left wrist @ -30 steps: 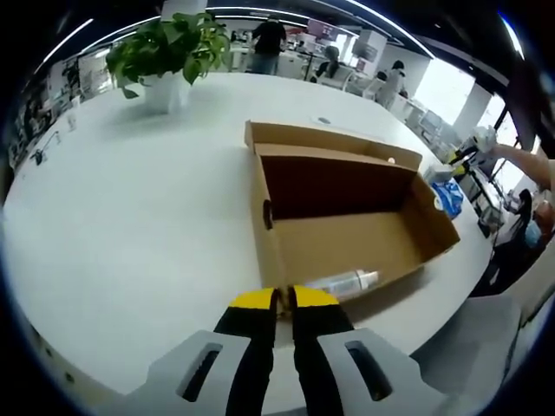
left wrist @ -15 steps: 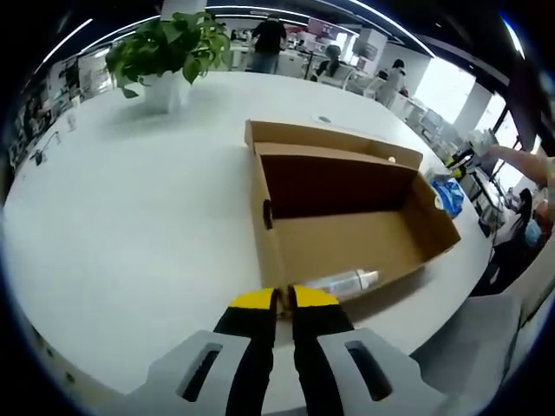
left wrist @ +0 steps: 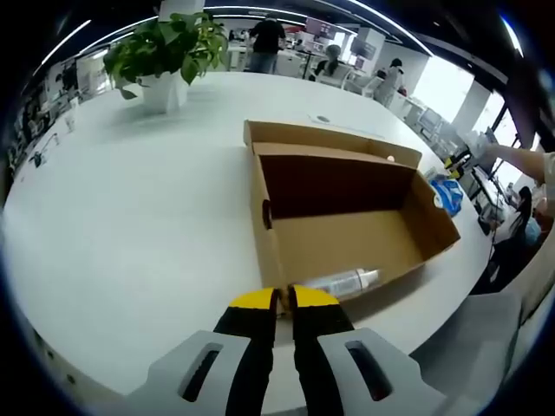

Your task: Operate the shoe box by opening the lid, removing the specified soft item, and placing it in the target area until the item is outside and the box remains undamaged.

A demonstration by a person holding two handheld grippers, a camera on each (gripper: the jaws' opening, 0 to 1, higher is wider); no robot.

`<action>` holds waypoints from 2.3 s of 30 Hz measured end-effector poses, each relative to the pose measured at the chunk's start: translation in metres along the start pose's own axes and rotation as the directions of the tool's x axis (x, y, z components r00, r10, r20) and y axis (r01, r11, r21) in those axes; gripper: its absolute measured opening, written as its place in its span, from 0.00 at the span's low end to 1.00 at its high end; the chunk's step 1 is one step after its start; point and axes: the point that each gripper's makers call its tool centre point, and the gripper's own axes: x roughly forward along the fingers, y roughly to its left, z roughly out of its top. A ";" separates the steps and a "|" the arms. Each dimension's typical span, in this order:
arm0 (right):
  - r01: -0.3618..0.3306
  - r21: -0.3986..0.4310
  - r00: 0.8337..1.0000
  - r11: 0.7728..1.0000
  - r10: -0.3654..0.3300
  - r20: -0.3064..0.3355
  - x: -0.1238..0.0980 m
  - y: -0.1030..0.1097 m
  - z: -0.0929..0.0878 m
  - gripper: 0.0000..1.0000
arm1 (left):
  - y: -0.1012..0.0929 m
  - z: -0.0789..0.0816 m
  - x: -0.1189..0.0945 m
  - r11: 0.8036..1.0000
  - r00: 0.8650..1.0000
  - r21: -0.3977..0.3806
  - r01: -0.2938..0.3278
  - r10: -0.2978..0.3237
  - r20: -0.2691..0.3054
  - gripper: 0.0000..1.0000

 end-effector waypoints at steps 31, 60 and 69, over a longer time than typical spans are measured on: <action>0.040 0.015 0.999 0.999 -0.040 -0.010 0.000 -0.013 0.002 0.20 | 0.000 0.001 0.001 0.999 1.000 0.035 0.003 -0.003 -0.016 0.04; 0.171 0.406 0.937 0.898 -0.275 0.214 -0.068 0.020 0.061 0.63 | -0.016 0.026 -0.006 0.942 0.999 0.332 0.047 -0.047 -0.009 0.20; 0.164 0.478 0.924 0.863 -0.305 0.233 -0.081 0.052 0.075 0.76 | -0.030 0.037 -0.006 0.875 0.991 0.466 0.130 -0.108 -0.072 0.27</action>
